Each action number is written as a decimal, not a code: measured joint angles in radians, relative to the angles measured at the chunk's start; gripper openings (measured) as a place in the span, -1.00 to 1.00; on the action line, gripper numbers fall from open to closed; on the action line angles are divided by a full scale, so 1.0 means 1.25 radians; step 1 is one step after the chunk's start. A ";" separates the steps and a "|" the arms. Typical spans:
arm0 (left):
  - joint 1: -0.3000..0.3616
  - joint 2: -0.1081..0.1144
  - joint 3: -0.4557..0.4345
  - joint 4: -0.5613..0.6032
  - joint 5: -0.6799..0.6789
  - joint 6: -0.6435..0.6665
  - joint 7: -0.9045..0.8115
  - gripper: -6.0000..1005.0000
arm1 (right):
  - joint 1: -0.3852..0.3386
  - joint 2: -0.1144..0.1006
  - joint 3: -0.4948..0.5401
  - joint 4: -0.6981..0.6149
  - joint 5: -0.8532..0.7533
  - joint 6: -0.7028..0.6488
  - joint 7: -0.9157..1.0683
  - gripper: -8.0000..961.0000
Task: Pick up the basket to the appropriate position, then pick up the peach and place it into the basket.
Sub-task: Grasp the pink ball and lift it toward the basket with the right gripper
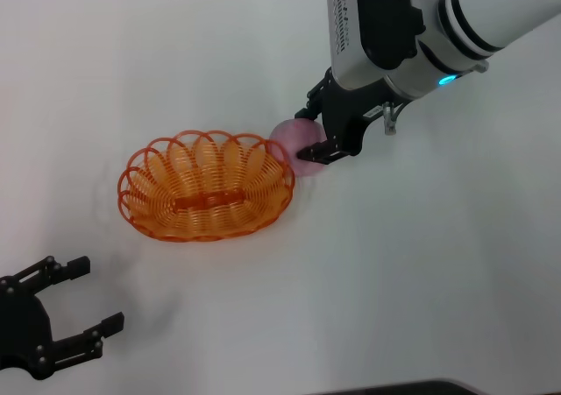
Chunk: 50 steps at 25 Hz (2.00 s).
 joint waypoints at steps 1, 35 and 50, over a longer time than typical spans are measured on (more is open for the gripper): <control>0.000 0.000 0.000 0.000 0.000 0.000 0.000 0.67 | 0.000 0.000 -0.001 0.000 -0.001 0.000 0.000 0.35; 0.000 0.001 -0.001 0.001 0.001 -0.001 -0.001 0.65 | -0.037 -0.003 0.001 -0.076 -0.012 -0.006 0.033 -0.70; 0.000 0.001 -0.011 0.001 0.001 -0.001 -0.002 0.65 | -0.110 -0.006 0.128 -0.186 0.041 -0.099 0.036 -0.70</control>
